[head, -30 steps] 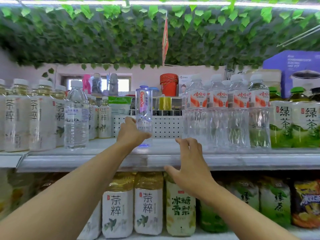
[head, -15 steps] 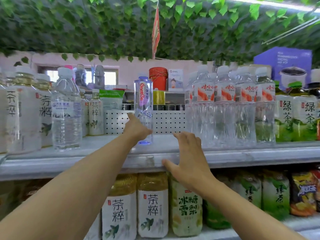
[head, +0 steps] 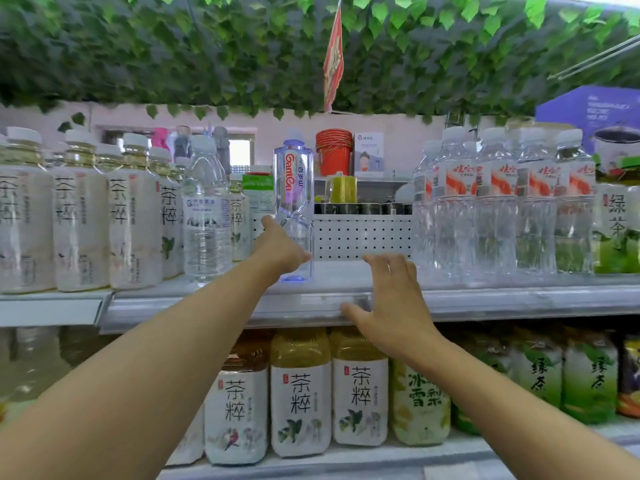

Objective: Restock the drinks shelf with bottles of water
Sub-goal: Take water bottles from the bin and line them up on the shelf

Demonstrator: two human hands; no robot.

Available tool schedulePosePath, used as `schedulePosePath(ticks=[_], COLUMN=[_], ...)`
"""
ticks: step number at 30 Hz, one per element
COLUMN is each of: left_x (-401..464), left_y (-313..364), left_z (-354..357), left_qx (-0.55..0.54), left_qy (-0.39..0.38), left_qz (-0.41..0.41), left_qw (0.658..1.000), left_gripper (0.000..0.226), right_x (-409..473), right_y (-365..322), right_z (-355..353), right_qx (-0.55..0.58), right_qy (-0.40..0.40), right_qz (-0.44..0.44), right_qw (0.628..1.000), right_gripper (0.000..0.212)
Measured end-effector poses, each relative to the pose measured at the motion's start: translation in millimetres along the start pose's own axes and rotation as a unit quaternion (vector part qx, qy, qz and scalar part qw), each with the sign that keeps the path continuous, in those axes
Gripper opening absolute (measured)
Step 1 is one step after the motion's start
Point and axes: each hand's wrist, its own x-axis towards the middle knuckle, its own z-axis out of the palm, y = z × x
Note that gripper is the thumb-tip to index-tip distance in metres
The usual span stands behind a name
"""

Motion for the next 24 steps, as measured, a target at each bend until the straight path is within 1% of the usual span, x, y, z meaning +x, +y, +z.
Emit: schedulePosePath(ticks=[3, 10, 13, 15, 18, 19, 21, 24], left_x=[-3.1, -14.8, -26.2, -36.7, -57.8, -65.9, -82.2, -108.6], left_y=[-4.8, -4.4, -4.6, -5.8, -6.8, -7.0, -7.4, -10.9], left_z=[-6.9, -6.1, -7.2, -5.9, -0.5, 2.6, 10.8, 25.6], left_qx=[-0.002, 0.023, 0.031, 0.039, 0.068, 0.071, 0.068, 0.048], left_qy=[0.001, 0.032, 0.048, 0.085, 0.131, 0.129, 0.1, 0.035], left_qz=[-0.004, -0.002, 0.009, 0.05, 0.155, 0.187, 0.23, 0.244], left_qw=[1.0, 0.999, 0.998, 0.994, 0.977, 0.971, 0.966, 0.968], left_gripper=[0.1, 0.088, 0.087, 0.087, 0.081, 0.079, 0.07, 0.059], right_x=[0.0, -4.7, -9.0, -12.9, -20.8, -24.5, -34.1, -51.1], right_y=[-5.7, -4.7, -3.2, -2.4, -1.1, -0.8, 0.5, 4.1], right_z=[3.6, 8.2, 5.2, 2.2, -3.6, -5.8, -10.6, -16.1], right_qx=[0.002, 0.011, 0.014, 0.016, 0.006, 0.003, 0.004, -0.003], right_qy=[-0.007, -0.022, -0.028, -0.026, -0.018, -0.018, -0.022, -0.02], right_qz=[-0.001, 0.007, 0.01, 0.013, 0.019, 0.025, 0.043, 0.06], right_qw=[1.0, 1.0, 0.999, 0.999, 1.0, 1.0, 0.999, 0.998], right_gripper=[0.072, 0.074, 0.076, 0.076, 0.076, 0.076, 0.075, 0.075])
